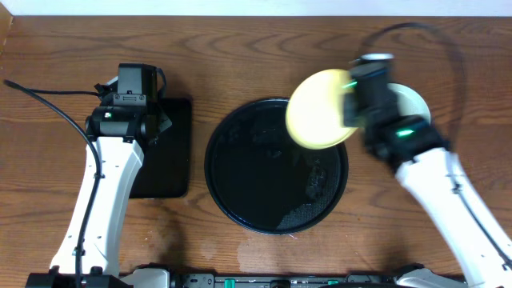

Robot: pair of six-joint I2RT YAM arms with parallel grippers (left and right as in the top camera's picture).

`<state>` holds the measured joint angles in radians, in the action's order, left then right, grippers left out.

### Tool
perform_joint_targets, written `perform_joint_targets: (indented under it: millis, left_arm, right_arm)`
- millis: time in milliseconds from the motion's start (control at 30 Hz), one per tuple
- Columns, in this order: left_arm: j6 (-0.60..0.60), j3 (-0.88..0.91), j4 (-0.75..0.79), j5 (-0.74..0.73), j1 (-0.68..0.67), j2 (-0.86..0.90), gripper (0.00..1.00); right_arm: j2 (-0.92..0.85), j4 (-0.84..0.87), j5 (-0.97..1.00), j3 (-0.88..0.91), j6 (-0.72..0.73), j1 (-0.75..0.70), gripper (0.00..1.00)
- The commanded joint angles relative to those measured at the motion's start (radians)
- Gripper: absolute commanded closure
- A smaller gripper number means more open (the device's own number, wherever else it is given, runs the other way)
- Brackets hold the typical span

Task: Clean dirty plates on tray and stack at the side
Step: 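Lift the yellow plate with the right gripper and carry it right, then set the yellow plate down beside the green plates and release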

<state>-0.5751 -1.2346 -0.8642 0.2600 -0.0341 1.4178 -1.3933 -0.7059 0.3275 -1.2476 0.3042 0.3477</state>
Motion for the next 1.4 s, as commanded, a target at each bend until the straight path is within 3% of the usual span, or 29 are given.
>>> perform_joint_targets:
  millis: [0,133,300,633,900,1067,1233,1367]
  left_arm:
    - [0.006,0.005,-0.003,0.001,0.005,0.007,0.92]
    - [0.006,0.005,-0.003,0.001,0.005,0.007,0.92]
    - [0.006,0.005,-0.003,0.001,0.005,0.007,0.92]
    - [0.006,0.005,-0.003,0.002,0.005,0.007,0.92]
    - [0.006,0.005,-0.003,0.001,0.005,0.007,0.92]
    - [0.006,0.005,-0.003,0.001,0.005,0.007,0.92]
    - [0.007,0.005,-0.010,0.002,0.005,0.007,0.92]
    - [0.042,0.005,-0.015,0.002,0.005,0.007,0.92]
  right_arm:
    - [0.011,-0.032,-0.339,-0.012,0.028,-0.231,0.99]
    - [-0.008,-0.046,-0.431,0.008,-0.014,-0.451,0.99]
    - [-0.040,-0.026,-0.429,0.046,-0.033,-0.599,0.99]
    - [-0.156,0.086,-0.475,0.095,-0.047,-0.674,0.98]
    - [-0.166,0.126,-0.402,0.095,-0.043,-0.676,0.51]
    - [-0.214,0.158,-0.288,0.095,-0.044,-0.679,0.29]
    - [-0.317,0.195,-0.315,0.095,0.002,-0.742,0.18]
    - [-0.370,0.210,-0.450,0.094,0.039,-0.860,0.17]
